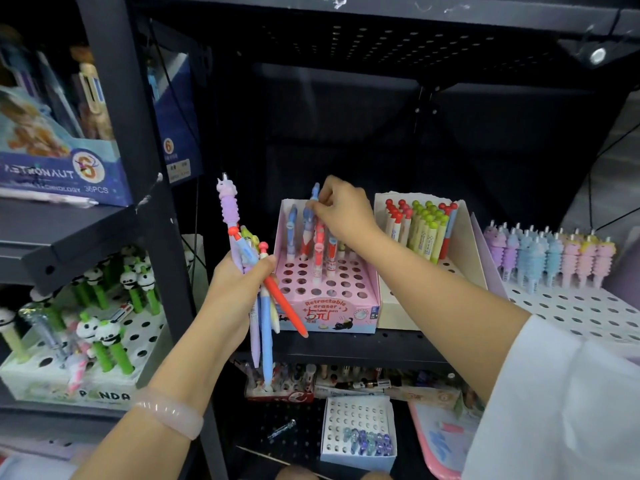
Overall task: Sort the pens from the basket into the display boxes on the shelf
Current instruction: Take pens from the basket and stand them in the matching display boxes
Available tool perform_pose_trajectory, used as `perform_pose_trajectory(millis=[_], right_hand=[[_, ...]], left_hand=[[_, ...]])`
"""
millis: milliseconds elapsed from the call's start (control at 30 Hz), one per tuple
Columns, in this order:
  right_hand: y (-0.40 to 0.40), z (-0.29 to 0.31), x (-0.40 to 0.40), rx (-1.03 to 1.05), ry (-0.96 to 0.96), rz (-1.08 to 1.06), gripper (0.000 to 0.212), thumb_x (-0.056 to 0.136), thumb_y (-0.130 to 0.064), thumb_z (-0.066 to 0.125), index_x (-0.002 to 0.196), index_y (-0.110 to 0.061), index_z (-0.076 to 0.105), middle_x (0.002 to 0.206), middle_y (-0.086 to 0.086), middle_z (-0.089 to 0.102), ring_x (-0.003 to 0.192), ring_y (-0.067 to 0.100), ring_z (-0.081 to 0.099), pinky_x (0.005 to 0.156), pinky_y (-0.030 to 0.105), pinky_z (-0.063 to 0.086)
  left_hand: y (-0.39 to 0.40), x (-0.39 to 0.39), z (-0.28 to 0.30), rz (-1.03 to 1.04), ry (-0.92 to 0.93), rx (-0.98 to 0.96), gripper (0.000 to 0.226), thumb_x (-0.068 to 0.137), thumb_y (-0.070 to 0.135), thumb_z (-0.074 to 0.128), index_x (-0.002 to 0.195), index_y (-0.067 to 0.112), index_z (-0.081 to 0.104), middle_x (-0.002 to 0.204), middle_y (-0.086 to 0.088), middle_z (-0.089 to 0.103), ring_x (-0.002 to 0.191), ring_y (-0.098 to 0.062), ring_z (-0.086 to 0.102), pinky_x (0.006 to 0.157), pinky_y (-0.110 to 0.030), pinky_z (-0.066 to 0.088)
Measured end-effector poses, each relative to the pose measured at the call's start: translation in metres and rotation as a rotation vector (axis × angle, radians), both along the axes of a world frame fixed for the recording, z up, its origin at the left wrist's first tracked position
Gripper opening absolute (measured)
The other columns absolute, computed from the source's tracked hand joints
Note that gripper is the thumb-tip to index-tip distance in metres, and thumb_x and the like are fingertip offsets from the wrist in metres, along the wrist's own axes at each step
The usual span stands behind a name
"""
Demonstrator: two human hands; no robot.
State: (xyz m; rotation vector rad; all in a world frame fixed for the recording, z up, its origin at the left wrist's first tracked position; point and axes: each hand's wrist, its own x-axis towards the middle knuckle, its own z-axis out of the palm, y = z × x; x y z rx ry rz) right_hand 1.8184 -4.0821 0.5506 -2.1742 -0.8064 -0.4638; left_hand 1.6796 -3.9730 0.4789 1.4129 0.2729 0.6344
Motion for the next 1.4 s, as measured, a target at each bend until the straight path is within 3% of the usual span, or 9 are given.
perform_pose_trajectory(millis=[133,333,500,600,733,867,1067,1167,1400], right_hand=[[0.002,-0.001,-0.002,-0.090,0.037,0.025,0.013,0.086,-0.022,0.060,0.083,-0.011,0.054,0.080,0.006,0.063,0.076,0.023,0.060,0.066,0.037,0.049],[0.000,0.008,0.000,-0.009,0.062,0.065,0.029,0.084,-0.028,0.065,0.107,-0.013,0.056,0.094,0.001,0.063,0.078,0.013,0.055,0.067,0.027,0.046],[-0.002,0.005,-0.001,-0.117,0.023,0.182,0.023,0.092,-0.017,0.053,0.111,-0.019,0.066,0.110,-0.002,0.067,0.100,0.014,0.059,0.088,0.032,0.050],[0.001,0.005,0.000,-0.142,0.042,0.160,0.021,0.091,-0.024,0.055,0.107,-0.020,0.068,0.105,-0.002,0.068,0.098,0.014,0.060,0.086,0.036,0.051],[0.004,0.007,-0.001,-0.106,0.031,0.251,0.020,0.086,-0.027,0.062,0.102,-0.018,0.070,0.088,-0.009,0.065,0.081,0.000,0.055,0.071,0.014,0.044],[0.011,0.008,0.004,-0.131,0.020,0.172,0.014,0.086,-0.016,0.059,0.095,-0.014,0.070,0.089,-0.005,0.066,0.086,0.012,0.061,0.079,0.029,0.051],[0.017,0.010,0.007,-0.117,0.091,0.211,0.018,0.087,-0.016,0.056,0.098,-0.015,0.069,0.090,-0.005,0.065,0.083,0.006,0.057,0.071,0.017,0.043],[0.019,0.009,0.004,-0.164,0.097,0.242,0.017,0.088,-0.026,0.060,0.095,-0.015,0.070,0.094,-0.001,0.068,0.085,0.008,0.058,0.073,0.020,0.043],[0.019,0.014,0.012,-0.281,0.096,0.021,0.018,0.090,-0.016,0.054,0.100,-0.010,0.068,0.104,0.008,0.067,0.093,0.022,0.063,0.075,0.028,0.050]], left_hand=[[-0.001,0.000,0.000,0.009,0.004,0.000,0.006,0.090,0.016,0.059,0.085,0.019,0.058,0.070,-0.002,0.060,0.065,-0.015,0.060,0.068,-0.037,0.051],[-0.004,-0.001,0.002,-0.004,0.004,0.005,0.008,0.090,0.015,0.058,0.083,0.019,0.058,0.070,-0.002,0.061,0.065,-0.015,0.060,0.067,-0.034,0.050],[-0.008,-0.003,0.004,-0.012,0.002,0.005,0.008,0.090,0.015,0.058,0.083,0.019,0.058,0.068,0.001,0.061,0.065,-0.013,0.060,0.068,-0.034,0.049],[-0.009,-0.004,0.005,-0.006,0.007,0.016,0.007,0.090,0.016,0.057,0.084,0.018,0.058,0.069,0.000,0.061,0.066,-0.013,0.060,0.069,-0.034,0.050],[-0.009,-0.006,0.006,-0.009,0.011,0.024,0.005,0.091,0.015,0.057,0.086,0.016,0.057,0.075,-0.006,0.060,0.069,-0.018,0.059,0.074,-0.039,0.051],[-0.008,-0.006,0.008,-0.023,0.012,0.017,0.004,0.091,0.015,0.056,0.087,0.015,0.056,0.075,-0.008,0.058,0.068,-0.020,0.057,0.075,-0.044,0.050],[-0.004,-0.006,0.008,-0.021,0.000,0.005,0.006,0.091,0.013,0.056,0.085,0.016,0.055,0.072,-0.006,0.057,0.067,-0.019,0.057,0.075,-0.044,0.051],[-0.004,-0.005,0.006,-0.016,-0.007,0.000,0.007,0.090,0.012,0.056,0.085,0.016,0.055,0.069,-0.004,0.058,0.065,-0.016,0.059,0.068,-0.037,0.050],[-0.003,-0.003,0.005,-0.005,0.006,-0.007,0.005,0.090,0.014,0.057,0.086,0.017,0.056,0.070,-0.003,0.059,0.064,-0.014,0.060,0.063,-0.033,0.050]])
